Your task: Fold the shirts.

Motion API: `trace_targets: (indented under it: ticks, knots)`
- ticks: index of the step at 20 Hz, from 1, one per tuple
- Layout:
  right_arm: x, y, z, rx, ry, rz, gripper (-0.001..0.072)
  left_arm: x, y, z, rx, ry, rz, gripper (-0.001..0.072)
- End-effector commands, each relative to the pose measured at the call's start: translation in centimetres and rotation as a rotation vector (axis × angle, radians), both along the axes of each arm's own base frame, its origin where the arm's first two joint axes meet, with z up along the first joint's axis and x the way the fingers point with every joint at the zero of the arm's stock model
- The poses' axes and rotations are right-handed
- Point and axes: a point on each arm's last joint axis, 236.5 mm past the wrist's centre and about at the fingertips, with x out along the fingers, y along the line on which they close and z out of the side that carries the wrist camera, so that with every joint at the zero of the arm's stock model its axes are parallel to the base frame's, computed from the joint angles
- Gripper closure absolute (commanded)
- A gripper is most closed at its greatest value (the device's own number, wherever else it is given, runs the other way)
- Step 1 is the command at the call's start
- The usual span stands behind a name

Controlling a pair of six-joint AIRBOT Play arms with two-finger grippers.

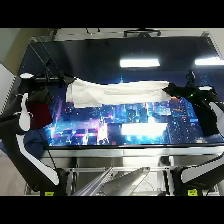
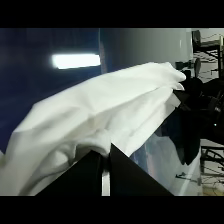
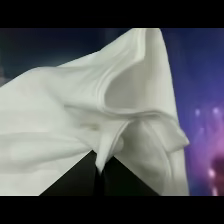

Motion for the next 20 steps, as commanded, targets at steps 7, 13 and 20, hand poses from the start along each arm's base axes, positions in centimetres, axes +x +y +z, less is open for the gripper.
trace_targets:
  ticks: [7,13,20]
  knots:
    - [0.1,0.6,-0.5,0.0,-0.016,0.056,0.0641,3.3,-0.8,-4.8,0.12,0.075,0.015,0.0686]
    - [0.2,-1.2,2.7,-0.092,-0.04,0.193,0.0089,2.0,1.7,-3.4,0.171,0.084,-0.005,0.0373]
    - [0.5,-5.2,2.3,-0.14,0.074,0.145,0.0047,2.4,8.7,8.7,0.231,-0.135,0.162,0.0376]
